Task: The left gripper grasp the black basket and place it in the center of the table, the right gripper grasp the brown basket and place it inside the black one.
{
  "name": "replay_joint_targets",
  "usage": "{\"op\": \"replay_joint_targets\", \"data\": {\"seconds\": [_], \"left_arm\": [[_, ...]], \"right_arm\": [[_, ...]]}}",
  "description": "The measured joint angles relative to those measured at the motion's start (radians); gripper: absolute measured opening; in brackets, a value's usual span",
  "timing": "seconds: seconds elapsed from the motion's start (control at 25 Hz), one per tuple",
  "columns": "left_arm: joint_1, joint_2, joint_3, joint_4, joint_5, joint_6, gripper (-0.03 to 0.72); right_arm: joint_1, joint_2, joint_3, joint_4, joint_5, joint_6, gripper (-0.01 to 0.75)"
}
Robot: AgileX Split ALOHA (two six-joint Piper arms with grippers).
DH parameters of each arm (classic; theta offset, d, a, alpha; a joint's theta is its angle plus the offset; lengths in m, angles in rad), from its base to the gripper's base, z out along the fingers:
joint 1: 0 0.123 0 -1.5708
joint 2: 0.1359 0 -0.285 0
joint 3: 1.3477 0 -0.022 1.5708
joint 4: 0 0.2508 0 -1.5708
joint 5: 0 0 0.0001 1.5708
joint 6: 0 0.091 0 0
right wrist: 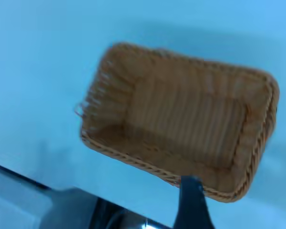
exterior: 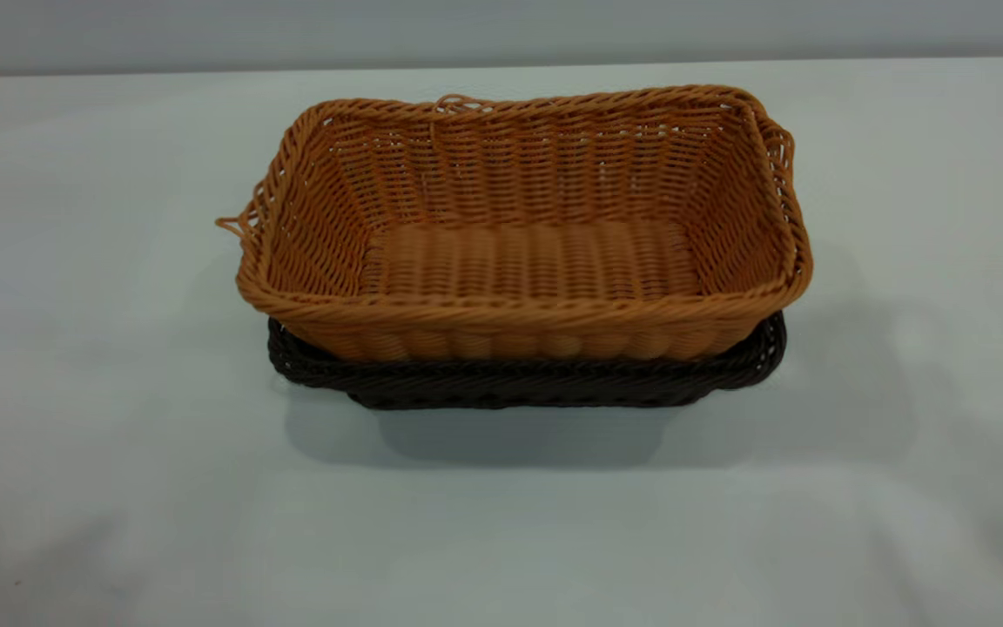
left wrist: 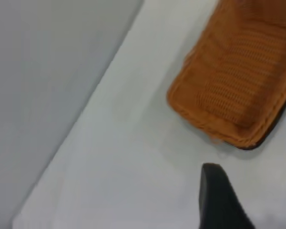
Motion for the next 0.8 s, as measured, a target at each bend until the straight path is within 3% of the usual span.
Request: {"op": "replay_joint_targets", "data": {"seconds": [0.28, 0.6, 0.8], "left_arm": [[0.000, -0.020, 0.117, 0.110, 0.000, -0.298, 0.318], [0.000, -0.022, 0.441, 0.114, 0.000, -0.336, 0.318], [0.000, -0.021, 0.632, 0.037, -0.002, -0.376, 0.318]], "right_arm": [[0.000, -0.259, 0.099, -0.020, 0.007, 0.006, 0.440], [0.000, -0.565, 0.563, -0.235, 0.009, 0.072, 0.439], [0.000, -0.730, 0.838, -0.352, 0.009, 0.175, 0.439]]}}
